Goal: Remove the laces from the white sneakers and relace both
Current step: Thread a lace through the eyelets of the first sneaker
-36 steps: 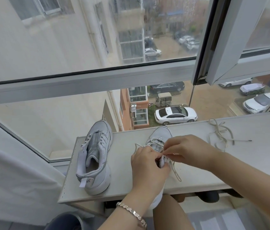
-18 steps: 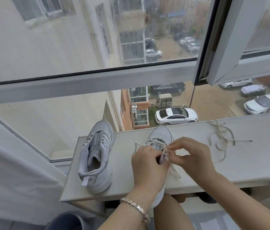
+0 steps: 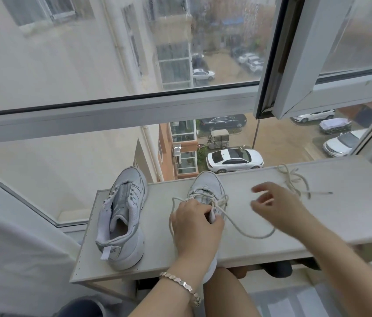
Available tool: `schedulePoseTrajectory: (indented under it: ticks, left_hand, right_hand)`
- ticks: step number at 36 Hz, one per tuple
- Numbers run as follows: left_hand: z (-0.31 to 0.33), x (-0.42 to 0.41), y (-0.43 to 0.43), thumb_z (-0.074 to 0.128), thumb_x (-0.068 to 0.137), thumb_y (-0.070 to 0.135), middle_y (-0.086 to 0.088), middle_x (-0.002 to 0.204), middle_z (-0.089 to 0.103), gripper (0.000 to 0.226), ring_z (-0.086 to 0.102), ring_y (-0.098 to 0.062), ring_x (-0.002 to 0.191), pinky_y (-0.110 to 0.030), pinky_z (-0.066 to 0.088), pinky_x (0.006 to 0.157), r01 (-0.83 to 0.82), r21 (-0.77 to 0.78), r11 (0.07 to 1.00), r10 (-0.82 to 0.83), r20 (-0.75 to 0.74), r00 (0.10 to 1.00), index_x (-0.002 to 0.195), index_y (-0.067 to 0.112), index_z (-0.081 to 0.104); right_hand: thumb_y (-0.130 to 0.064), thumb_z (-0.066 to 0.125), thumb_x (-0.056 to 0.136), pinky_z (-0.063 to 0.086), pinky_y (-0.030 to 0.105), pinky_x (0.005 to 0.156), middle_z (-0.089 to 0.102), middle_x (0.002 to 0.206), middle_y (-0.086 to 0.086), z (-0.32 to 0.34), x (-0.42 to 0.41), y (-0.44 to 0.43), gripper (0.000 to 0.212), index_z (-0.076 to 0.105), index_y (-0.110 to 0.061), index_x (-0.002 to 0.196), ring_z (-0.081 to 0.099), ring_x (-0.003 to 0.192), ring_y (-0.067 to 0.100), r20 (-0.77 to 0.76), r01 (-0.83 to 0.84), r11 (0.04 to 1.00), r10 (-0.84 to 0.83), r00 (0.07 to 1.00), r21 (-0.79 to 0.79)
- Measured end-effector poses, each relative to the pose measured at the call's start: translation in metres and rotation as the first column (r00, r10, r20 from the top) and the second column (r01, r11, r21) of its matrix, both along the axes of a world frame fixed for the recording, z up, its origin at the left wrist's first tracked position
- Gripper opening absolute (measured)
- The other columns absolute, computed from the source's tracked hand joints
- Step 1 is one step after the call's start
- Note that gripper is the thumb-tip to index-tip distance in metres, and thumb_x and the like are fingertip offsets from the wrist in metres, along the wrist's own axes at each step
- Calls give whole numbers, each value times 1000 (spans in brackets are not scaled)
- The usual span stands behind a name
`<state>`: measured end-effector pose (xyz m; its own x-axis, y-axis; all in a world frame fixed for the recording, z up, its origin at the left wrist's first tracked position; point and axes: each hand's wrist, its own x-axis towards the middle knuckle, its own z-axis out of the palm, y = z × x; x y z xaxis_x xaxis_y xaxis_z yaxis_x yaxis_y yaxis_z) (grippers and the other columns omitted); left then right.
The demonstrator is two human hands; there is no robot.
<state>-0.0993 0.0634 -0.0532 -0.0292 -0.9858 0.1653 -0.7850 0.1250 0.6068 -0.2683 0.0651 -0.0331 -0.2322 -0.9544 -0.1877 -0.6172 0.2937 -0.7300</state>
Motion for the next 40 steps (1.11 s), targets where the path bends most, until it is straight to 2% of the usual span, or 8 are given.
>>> schedulePoseTrajectory:
  ticks: [7,15,20,24,29,33,36,40]
  left_hand:
    - [1,-1,0,58,83,28,14,70,42,13,35,-8,79,-22,22,72,31,10,999,-31,49,998,72,28,66]
    - [0,0,0,54,86,30,12,65,36,24,33,-11,76,-25,20,69,11,18,1000,-12,71,997,62,23,54]
    - [0,-4,-2,57,83,25,10,63,36,31,34,-14,75,-28,17,67,-57,27,998,56,41,998,54,22,46]
    - [-1,-4,-2,59,82,26,10,65,38,35,38,-16,77,-28,21,70,-58,15,998,57,26,998,51,22,42]
    - [2,-4,0,60,85,37,10,69,41,40,38,-14,79,-28,28,74,-1,4,1000,1,60,998,53,24,40]
    - [5,8,0,59,89,25,15,86,49,13,52,-10,89,-18,42,83,27,-33,999,-34,-244,969,97,18,67]
    - [6,29,-6,60,87,15,13,103,47,28,40,-3,102,-10,29,88,-33,-136,990,6,-194,981,115,16,62]
    - [3,54,-22,61,88,21,11,121,51,39,42,-10,120,-25,29,104,46,35,998,-41,-127,991,126,19,55]
  right_hand:
    - [-54,56,83,43,21,69,63,81,-7,-11,47,-8,37,66,-18,84,56,78,7,-103,-279,959,272,957,-54]
    - [-19,54,94,36,23,69,57,74,-2,0,46,0,24,59,-18,70,47,77,14,-128,-448,822,432,893,-352]
    - [-40,58,79,44,19,87,69,90,-10,52,25,21,23,61,-30,59,61,97,11,455,-42,770,418,786,-636]
    - [-22,48,84,46,25,51,41,45,-4,64,5,22,36,47,-22,48,45,44,18,730,69,865,374,572,-498]
    - [-27,60,87,37,22,46,44,43,-9,27,4,11,29,47,-17,64,41,43,12,230,-141,980,170,958,-139]
    - [-41,60,84,42,15,56,60,73,-10,3,20,6,13,54,-29,83,55,61,5,-38,-231,971,229,973,-58]
    - [-42,50,91,34,14,63,51,91,-9,-10,34,-1,12,57,-32,95,49,73,0,-150,-323,944,311,938,-62]
    - [-34,37,99,26,26,57,41,67,2,-24,46,-6,42,41,-17,60,36,58,11,-190,-401,916,400,897,37]
